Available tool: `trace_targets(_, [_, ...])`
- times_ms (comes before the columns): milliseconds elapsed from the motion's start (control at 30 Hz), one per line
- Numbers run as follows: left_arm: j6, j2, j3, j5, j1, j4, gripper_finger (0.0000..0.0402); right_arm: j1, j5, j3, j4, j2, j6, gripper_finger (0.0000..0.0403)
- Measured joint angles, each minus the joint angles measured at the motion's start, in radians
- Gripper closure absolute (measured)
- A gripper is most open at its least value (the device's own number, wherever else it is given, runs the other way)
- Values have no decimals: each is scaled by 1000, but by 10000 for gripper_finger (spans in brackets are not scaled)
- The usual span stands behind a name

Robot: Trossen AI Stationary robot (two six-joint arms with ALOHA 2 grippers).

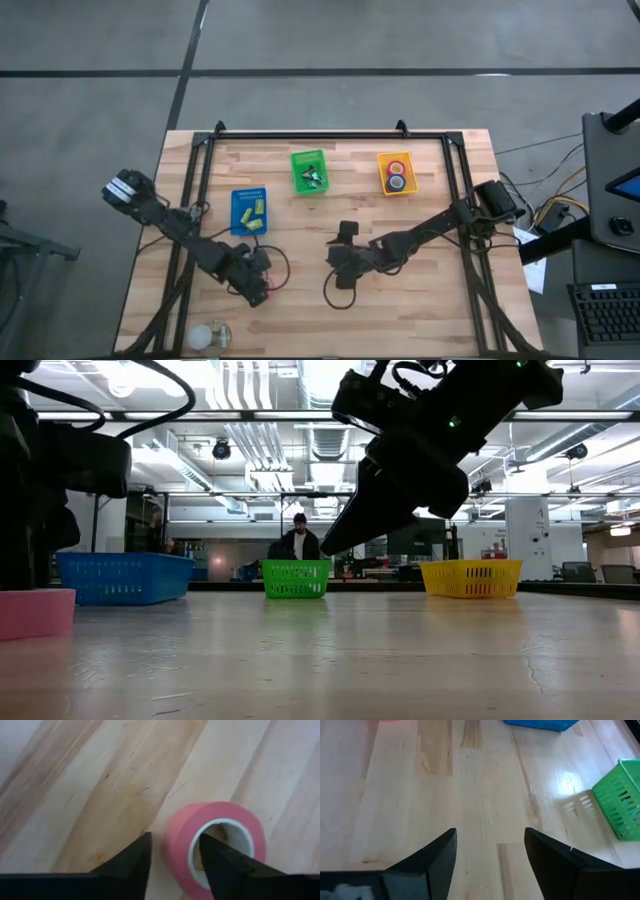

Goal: Pick and place Stapler, Stapler remover, tape
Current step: Put the pink tape into the yellow bin

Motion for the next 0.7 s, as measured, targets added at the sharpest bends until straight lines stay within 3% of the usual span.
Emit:
trace_targets(167, [9, -24, 1, -12, 3, 23, 317, 6, -19, 0, 5, 0, 56, 176])
trace_targets(267, [22, -28, 2, -69, 3, 24, 363, 7, -68, 0, 18, 0, 113, 178])
trace_targets(500, [81, -30, 2, -306, 4, 142, 365, 15, -178, 0, 110, 0, 218, 179])
trace_targets(700, [188, -30, 30, -650, 5, 197, 336, 25, -184, -2, 183, 0, 279, 179])
